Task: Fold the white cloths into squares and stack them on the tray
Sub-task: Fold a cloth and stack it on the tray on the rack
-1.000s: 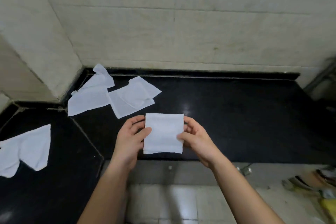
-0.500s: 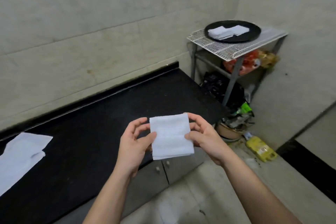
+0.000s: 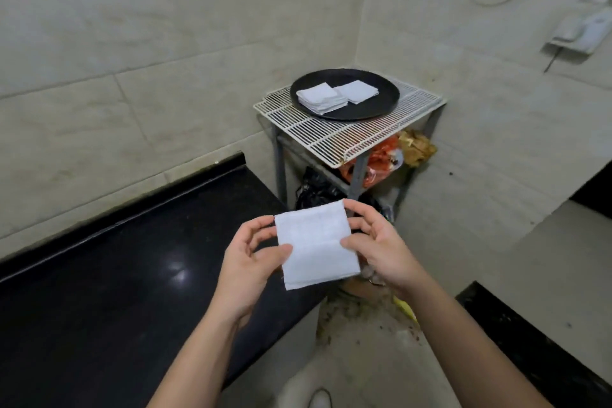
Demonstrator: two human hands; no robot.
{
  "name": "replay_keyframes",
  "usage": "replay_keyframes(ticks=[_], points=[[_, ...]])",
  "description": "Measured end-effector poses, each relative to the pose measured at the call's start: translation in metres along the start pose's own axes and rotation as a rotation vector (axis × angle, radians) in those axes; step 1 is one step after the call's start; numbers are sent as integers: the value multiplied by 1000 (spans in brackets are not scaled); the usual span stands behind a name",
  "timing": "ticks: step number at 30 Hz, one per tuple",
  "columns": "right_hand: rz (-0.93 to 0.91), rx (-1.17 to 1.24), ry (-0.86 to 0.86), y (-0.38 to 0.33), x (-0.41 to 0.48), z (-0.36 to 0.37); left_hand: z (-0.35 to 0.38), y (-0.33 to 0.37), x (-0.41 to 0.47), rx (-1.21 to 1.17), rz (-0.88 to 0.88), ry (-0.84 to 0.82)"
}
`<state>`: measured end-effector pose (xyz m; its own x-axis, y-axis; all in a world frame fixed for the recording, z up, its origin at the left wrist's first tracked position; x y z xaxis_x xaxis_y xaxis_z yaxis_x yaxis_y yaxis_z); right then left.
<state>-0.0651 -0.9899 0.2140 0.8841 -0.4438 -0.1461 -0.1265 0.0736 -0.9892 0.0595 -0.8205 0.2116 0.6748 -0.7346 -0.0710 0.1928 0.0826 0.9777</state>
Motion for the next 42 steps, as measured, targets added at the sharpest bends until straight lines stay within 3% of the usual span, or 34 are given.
replay_keyframes(ticks=[10,21,31,35,42], points=[[-79,22,136,-66,111,-138,91,46,173,-44,49,-53],[-135,-44,-2,-114,247,-257,159,70,319,35,116,103],[-7,-134,-168,-127,421,-331,184,62,462,200,-93,371],[74,-175,-192,-110,472,-341,175,42,506,151,-197,412],[139,-219,-190,-88,532,-350,166,32,558,392,-254,408]])
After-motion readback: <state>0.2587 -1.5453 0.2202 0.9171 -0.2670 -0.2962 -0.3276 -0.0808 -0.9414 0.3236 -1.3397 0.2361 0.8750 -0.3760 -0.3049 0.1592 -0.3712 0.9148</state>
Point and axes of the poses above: each hand's wrist, its own x-axis towards the middle knuckle, its own z-axis out of the palm, y = z × x, the point moved 9 cm from there along x, towards the middle knuckle, and after that the axes turned 8 degrees about -y, right-handed, at the moved point
